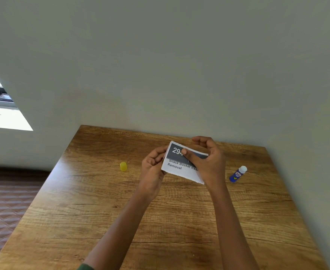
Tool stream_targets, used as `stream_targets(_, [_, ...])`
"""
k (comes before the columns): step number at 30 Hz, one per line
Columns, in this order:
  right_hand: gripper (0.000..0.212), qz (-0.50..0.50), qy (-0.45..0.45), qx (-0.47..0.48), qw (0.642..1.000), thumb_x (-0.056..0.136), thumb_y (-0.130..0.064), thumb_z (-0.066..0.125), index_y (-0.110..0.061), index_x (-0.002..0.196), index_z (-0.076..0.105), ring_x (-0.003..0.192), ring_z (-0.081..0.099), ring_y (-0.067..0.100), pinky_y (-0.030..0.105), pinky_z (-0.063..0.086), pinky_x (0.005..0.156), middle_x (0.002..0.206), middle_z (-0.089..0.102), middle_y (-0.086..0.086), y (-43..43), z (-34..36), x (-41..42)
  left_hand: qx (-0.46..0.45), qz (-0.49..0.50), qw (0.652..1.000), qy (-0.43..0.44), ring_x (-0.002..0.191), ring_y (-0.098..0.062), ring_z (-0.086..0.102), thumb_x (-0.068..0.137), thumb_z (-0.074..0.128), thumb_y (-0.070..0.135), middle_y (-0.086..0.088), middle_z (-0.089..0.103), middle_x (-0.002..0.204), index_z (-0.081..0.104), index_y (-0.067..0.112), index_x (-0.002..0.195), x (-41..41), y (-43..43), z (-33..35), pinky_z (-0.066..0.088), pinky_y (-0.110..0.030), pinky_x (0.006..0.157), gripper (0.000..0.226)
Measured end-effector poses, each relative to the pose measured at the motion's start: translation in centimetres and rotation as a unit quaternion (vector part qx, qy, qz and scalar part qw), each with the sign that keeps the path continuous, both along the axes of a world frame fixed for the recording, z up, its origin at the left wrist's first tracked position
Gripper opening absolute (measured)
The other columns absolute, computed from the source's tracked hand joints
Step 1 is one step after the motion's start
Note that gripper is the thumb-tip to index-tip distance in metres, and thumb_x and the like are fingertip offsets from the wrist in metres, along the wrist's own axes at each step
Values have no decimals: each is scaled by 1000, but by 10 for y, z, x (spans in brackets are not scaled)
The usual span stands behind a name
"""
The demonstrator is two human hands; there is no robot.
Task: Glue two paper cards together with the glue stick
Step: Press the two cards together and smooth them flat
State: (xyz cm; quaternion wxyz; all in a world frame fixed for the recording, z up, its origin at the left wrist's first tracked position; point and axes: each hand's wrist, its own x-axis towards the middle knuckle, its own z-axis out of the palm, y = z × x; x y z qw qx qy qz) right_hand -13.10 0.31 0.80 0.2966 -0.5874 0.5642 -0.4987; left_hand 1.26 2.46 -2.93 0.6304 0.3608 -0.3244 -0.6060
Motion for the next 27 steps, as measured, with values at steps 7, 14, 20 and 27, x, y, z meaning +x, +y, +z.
stream_targets(7, [44,19,-1,-1,1000,67,-27,83,-20,106,63,77,66,-2,16,53,64,84,70,-10,1,3,0,-10,-9,1000,18,73,-12,69,85,45,-15,-1,74,82,62,9,98,1,1,-2,56,-22,59,33])
stream_targets(14, [44,24,26,-24,999,67,-25,83,-24,105,61,76,66,2,15,53,63,83,69,-7,4,7,-1,-72,-67,995,23,91,-16,67,74,65,3,-7,70,105,55,13,121,16,1,-2,57,-26,69,48])
stream_targets(20, [44,28,65,-44,997,69,-27,81,-33,104,57,81,63,0,10,49,65,83,67,-10,6,14,-2,-89,-128,988,12,100,-20,63,72,62,2,-11,67,111,53,12,125,33,-1,-3,55,-29,80,55])
stream_targets(27, [45,75,114,-59,989,71,-26,80,-33,110,57,79,64,2,15,52,64,81,65,-15,11,21,2,-62,-56,990,-112,91,-26,67,80,65,31,-12,72,99,68,11,104,23,-2,13,55,-33,74,31])
